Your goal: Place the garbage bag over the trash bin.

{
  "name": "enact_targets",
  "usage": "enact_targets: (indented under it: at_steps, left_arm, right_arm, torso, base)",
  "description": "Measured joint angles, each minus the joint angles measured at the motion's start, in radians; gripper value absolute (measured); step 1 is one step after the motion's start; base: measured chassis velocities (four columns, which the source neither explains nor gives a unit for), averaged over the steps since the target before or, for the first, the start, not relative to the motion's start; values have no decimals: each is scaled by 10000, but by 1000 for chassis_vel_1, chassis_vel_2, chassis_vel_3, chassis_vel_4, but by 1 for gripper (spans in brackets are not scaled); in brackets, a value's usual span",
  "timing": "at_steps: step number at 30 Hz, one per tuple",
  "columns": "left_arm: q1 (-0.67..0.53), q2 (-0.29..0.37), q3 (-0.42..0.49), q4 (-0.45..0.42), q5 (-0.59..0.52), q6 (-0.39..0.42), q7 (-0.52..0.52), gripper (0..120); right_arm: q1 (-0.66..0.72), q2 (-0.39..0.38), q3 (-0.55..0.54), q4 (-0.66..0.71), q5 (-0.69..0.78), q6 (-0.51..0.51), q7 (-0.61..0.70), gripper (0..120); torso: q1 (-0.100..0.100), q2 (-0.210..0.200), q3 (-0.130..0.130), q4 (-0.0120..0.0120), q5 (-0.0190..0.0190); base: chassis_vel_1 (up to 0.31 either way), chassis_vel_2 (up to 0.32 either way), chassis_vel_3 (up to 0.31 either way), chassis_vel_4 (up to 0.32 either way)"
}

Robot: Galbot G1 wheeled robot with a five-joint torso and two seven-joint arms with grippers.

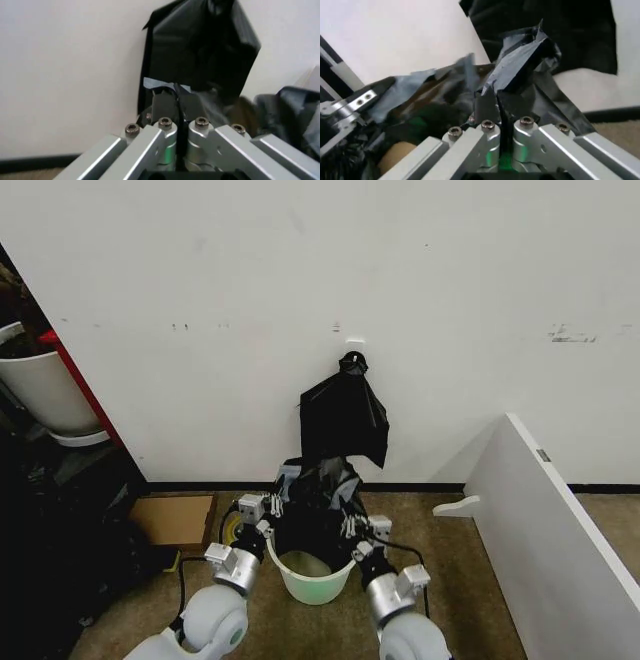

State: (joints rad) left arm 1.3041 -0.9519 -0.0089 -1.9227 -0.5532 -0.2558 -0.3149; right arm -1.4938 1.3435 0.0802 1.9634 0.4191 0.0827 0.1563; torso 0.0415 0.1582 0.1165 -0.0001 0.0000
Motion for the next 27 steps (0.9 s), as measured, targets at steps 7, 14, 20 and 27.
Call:
enact_targets:
  at_steps: [7,14,20,27]
  left_arm:
    - [765,-219,-316,-16,43,84,-66,0]
    - [1005,-397,-421,42,15,217,-121,0]
    - [1394,-286,-580,-308,-70,488,-288,0]
    - [1921,90,-749,-687,-308,942,-426,0]
  right_arm:
    - [-343,124,-78,106,-124,-256,396,0]
    - [-494,71,-102,46,-97,-537,760,0]
    - [-478,167,-154,-23,80,-873,1200,0]
    - [-867,-158,-253,266,-155,-1585,1322,0]
  torso:
    - [0,0,0,0,0]
    - [0,0,1,0,-10]
    - [0,0,1,6,-5]
    - [0,0,1,1,5]
  base:
    - [0,0,0,0]
    - [0,0,0,0]
    - [0,0,0,0]
    - [0,0,0,0]
